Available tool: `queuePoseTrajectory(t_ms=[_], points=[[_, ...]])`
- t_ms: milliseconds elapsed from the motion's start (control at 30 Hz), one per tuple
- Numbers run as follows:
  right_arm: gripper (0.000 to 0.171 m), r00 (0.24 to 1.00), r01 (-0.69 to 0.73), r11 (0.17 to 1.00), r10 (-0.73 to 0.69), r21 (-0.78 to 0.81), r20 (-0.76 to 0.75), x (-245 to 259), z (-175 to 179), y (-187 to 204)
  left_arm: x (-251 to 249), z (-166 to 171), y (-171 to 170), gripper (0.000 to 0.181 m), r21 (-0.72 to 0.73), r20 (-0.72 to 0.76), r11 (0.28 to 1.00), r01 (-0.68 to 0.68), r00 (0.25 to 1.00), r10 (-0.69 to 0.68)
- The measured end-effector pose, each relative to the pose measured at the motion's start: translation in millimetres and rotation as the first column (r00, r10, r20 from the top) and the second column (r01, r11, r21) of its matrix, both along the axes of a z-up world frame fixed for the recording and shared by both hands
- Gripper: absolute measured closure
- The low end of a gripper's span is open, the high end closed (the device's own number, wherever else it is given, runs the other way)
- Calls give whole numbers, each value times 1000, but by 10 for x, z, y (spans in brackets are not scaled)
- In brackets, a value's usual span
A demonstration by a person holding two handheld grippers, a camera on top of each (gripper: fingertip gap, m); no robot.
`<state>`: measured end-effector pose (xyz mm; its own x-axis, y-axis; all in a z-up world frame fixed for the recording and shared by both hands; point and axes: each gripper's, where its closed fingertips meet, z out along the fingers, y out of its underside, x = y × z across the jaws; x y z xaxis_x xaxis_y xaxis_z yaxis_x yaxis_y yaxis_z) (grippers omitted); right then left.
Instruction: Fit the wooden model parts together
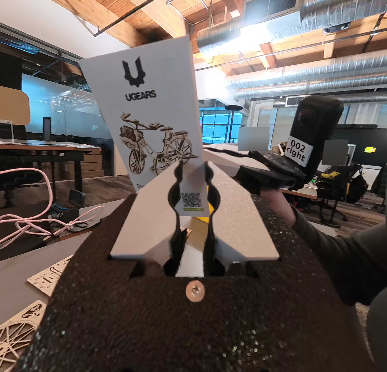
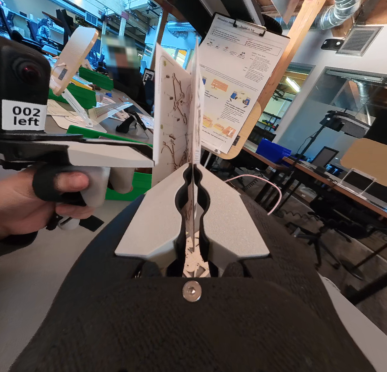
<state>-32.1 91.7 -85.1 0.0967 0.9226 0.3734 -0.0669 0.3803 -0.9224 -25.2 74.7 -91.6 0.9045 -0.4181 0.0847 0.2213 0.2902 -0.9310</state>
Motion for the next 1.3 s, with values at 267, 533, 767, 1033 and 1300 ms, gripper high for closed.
queuePoseTrajectory(t_ms=[267, 533, 767, 1033, 1300], points=[[171, 982, -189, 959, 191, -213, -12, 15, 13, -79, 85, 97, -164, 181, 75, 36, 992, 103, 994, -106], [171, 864, -469, 701, 489, -538, -117, 60, 30, -214, 131, 228, -397, 181, 160, 133, 946, 283, 943, -304], [171, 817, -522, 618, 560, -587, -138, 49, -3, -313, 205, 222, -458, 181, 176, 213, 886, 428, 862, -459], [171, 805, -536, 604, 576, -590, -140, 52, -7, -345, 246, 194, -437, 181, 165, 228, 864, 476, 834, -503], [171, 788, -552, 585, 600, -594, -141, 62, -14, -393, 277, 183, -440, 181, 171, 257, 829, 532, 788, -559]])
